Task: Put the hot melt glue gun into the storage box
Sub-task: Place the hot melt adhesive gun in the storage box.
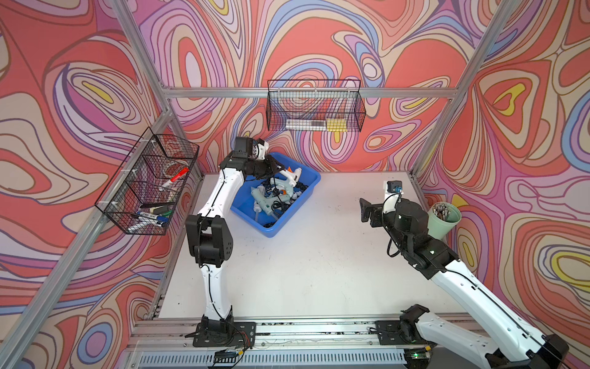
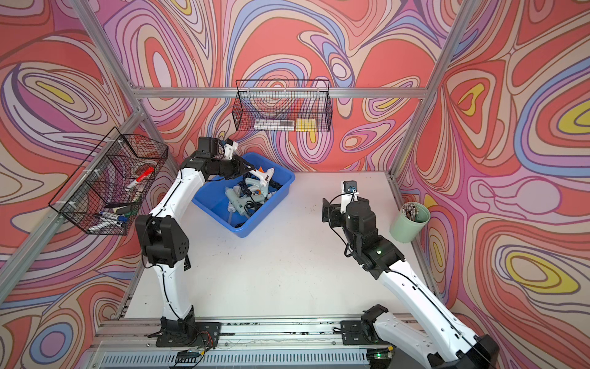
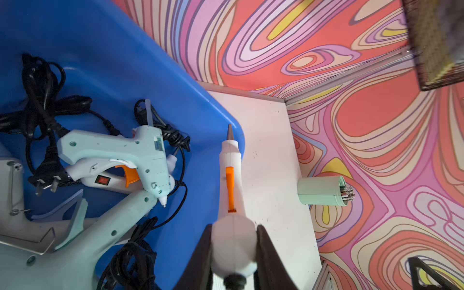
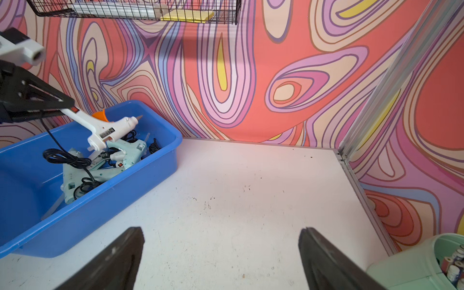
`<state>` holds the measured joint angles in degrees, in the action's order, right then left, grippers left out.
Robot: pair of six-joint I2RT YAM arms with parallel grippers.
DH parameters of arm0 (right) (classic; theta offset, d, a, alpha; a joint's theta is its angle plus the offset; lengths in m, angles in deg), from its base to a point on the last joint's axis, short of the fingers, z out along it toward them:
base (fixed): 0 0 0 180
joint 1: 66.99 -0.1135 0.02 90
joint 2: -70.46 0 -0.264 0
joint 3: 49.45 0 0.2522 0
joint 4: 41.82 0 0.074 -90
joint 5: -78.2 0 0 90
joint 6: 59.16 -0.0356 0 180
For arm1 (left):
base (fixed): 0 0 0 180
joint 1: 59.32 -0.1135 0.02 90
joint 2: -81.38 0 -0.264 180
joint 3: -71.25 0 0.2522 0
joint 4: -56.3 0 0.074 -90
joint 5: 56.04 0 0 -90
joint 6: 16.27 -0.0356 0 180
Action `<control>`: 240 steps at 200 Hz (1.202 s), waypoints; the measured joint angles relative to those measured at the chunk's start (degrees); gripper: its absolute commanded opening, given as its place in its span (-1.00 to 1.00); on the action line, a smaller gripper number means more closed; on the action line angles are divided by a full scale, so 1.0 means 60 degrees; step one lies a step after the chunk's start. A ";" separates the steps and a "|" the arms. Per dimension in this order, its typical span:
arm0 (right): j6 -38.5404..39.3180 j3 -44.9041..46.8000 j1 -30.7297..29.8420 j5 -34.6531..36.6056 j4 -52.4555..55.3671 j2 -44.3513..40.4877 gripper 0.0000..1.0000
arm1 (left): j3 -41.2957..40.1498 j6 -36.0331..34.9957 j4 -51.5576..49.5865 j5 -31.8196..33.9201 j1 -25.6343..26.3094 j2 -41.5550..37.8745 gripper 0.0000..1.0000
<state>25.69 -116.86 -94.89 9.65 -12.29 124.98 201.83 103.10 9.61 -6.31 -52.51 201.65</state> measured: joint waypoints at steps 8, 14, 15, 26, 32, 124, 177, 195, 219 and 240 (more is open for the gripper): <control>-0.0022 0.0000 0.0000 0.0011 0.0058 0.0000 0.96 | -0.0164 0.0047 0.0142 0.0015 -0.0007 0.0138 -1.00; -0.0033 0.0000 0.0000 0.0026 0.0098 0.0000 0.97 | -0.0270 0.0066 0.0244 0.0044 -0.0015 0.0215 -1.00; -0.0040 0.0000 0.0004 0.0029 0.0106 -0.0004 0.96 | -0.0284 0.0076 0.0266 0.0044 -0.0015 0.0222 -1.00; -0.0066 0.0000 0.0004 0.0040 0.0160 -0.0004 0.96 | -0.0484 0.0098 0.0481 0.0149 -0.0029 0.0295 -1.00; -0.0080 0.0000 0.0000 0.0040 0.0182 -0.0004 0.96 | -0.0561 0.0095 0.0576 0.0229 -0.0033 0.0313 -1.00; -0.0331 0.0113 0.0000 0.0444 0.0310 0.0368 0.96 | -0.1056 -0.0076 0.1898 0.0973 -0.0375 0.0962 -0.88; -0.0561 0.0339 0.0000 0.0539 0.0299 0.0495 0.96 | -0.1122 -0.0594 0.2102 0.1512 -0.0321 0.0958 0.15; -0.0608 0.0361 0.0000 0.0543 0.0299 0.0495 0.96 | -0.1300 -0.0758 0.1931 0.1902 -0.0331 0.0958 0.36; -0.0674 0.0382 0.0000 0.0586 0.0291 0.0495 0.97 | -0.1461 -0.0929 0.1665 0.2361 -0.0339 0.0958 0.58; -0.0736 0.0437 0.0000 0.0681 0.0237 0.0488 0.97 | -0.1490 -0.1126 0.1373 0.2852 -0.0339 0.0849 0.80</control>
<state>21.28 -114.24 -94.89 13.74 -10.87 127.91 192.89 96.34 17.85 10.80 -54.54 206.74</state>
